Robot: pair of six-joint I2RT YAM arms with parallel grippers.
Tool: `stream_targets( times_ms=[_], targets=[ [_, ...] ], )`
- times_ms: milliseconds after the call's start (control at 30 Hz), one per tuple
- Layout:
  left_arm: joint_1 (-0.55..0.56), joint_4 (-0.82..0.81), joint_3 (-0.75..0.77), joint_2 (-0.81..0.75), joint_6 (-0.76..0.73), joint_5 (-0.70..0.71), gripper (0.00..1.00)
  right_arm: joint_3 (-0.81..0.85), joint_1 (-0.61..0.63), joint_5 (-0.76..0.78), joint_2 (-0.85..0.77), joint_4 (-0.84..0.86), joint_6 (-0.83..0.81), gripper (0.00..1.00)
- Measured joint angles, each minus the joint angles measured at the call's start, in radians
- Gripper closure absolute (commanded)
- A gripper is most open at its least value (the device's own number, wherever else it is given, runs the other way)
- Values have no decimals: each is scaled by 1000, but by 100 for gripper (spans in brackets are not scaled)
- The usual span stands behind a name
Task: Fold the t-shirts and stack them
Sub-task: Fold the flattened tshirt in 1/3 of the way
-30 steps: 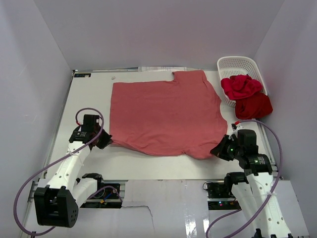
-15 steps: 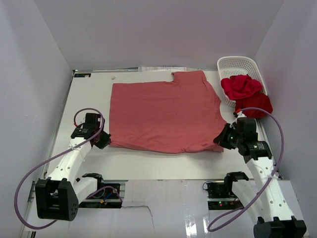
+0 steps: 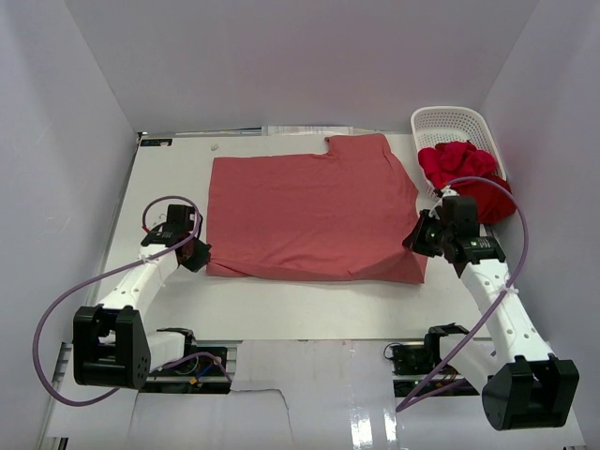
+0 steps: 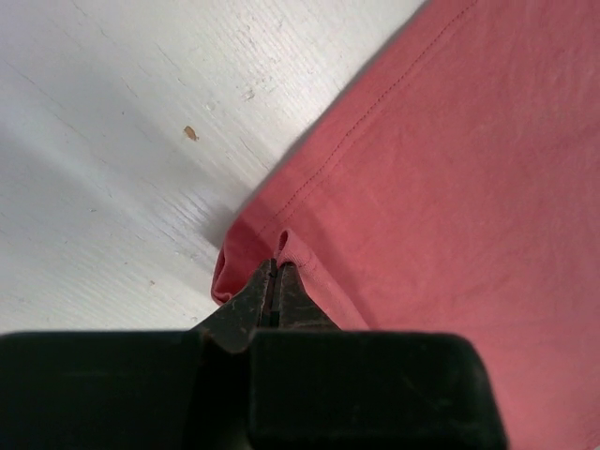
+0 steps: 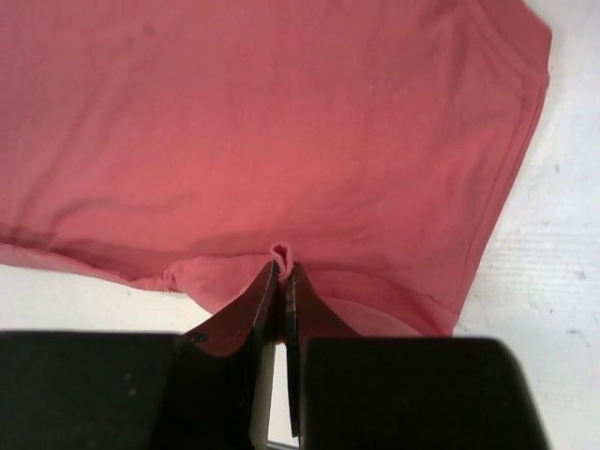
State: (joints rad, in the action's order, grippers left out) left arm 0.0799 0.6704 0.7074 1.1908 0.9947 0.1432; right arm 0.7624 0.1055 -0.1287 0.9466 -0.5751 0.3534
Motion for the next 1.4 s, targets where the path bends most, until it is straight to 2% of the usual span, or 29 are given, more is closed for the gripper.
stream_targets(
  times_ms=[333,1000,1400],
  targets=[
    [0,-13,56,34,5,32,100,179,1,-2,129,33,-44,92],
    [0,-20,134,89,16,77,100,396,1,-53,389,89,-79,92],
    [0,-26,214,196,12,109,100,553,2,-104,558,121,-100,92]
  ],
)
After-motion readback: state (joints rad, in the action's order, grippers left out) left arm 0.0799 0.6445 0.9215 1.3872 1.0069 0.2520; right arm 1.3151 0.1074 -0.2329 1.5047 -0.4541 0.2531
